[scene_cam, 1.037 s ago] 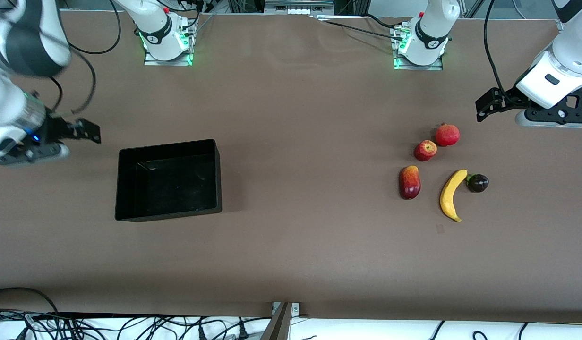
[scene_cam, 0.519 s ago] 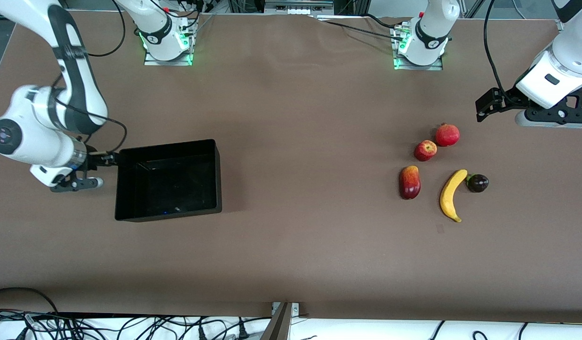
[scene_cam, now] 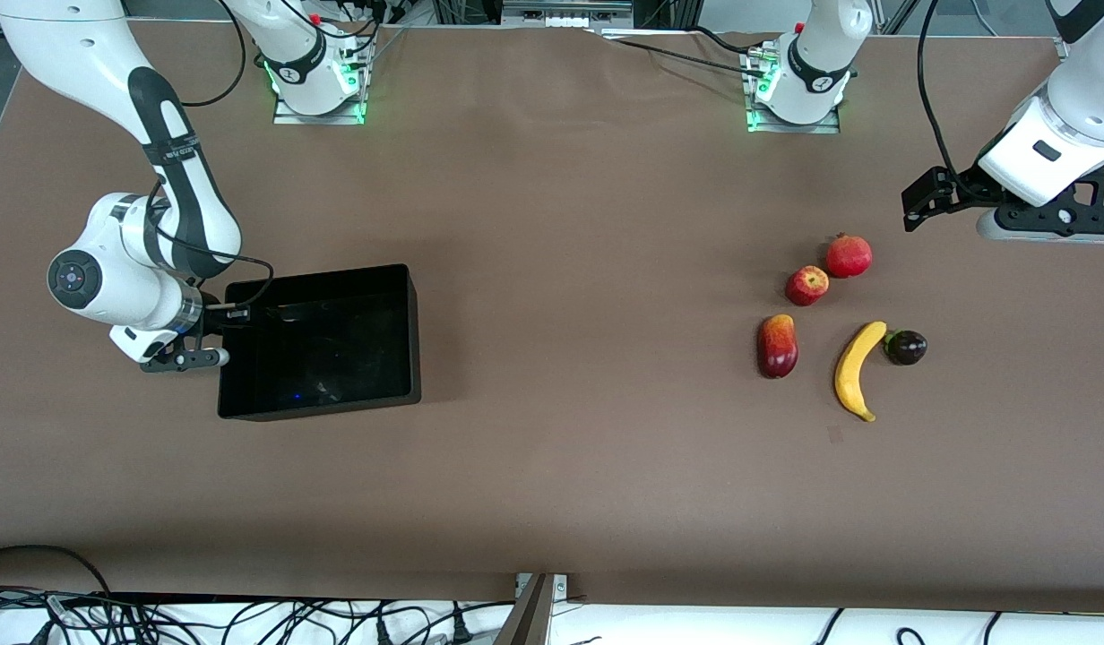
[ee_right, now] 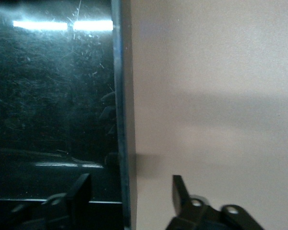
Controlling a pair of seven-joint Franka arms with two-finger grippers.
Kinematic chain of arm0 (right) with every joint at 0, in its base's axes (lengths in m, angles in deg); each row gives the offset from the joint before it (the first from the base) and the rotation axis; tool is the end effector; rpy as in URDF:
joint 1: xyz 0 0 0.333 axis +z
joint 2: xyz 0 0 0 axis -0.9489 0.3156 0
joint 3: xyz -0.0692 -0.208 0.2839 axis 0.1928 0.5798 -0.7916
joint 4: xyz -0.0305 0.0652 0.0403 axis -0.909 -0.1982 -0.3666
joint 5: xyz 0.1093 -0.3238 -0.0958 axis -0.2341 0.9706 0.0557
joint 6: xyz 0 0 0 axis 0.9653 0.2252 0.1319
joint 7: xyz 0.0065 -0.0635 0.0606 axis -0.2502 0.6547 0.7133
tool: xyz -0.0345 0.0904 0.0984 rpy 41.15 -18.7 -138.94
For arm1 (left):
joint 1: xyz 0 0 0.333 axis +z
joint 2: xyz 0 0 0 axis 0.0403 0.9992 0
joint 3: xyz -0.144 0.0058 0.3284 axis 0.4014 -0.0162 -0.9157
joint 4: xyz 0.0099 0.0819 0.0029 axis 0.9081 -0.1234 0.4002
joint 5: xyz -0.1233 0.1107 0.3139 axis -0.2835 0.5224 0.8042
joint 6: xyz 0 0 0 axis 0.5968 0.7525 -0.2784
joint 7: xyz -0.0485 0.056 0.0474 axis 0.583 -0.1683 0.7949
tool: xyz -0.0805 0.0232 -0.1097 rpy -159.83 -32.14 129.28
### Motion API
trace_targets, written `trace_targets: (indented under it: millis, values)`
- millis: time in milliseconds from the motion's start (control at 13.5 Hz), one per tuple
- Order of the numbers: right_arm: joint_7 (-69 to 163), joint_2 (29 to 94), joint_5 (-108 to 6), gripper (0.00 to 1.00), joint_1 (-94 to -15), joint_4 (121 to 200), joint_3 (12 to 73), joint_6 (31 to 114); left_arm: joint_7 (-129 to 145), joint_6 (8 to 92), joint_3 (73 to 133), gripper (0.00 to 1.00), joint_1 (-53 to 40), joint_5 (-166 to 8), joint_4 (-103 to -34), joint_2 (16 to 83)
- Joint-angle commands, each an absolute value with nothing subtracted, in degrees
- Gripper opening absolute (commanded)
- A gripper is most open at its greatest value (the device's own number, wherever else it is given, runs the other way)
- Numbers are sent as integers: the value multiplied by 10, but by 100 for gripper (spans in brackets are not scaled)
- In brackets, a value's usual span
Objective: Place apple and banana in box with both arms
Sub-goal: 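Push the black box with the right gripper toward the fruit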
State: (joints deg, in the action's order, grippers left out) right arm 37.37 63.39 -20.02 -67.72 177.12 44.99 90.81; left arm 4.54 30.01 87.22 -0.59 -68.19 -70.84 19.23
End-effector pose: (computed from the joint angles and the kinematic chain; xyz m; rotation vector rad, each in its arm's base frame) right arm 0.5794 -0.0353 0.2574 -3.1009 -0.1744 0.1885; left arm 0.4938 -0.0402 0.5977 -3.1022 0.0608 -0.0067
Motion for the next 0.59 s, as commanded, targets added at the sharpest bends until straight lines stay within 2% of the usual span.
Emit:
trace_targets:
  millis: [0,370,519]
  values:
    - [351,625,-218,0,-684,1772,447,906,46,286,867,100,-11,-693,-690,202]
    - [328,615,-220,0,-682,1763,438,899,46,286,867,100,-11,-693,-690,202]
    - [325,602,-220,0,-678,1724,411,846,45,287,867,100,-11,-693,-690,202]
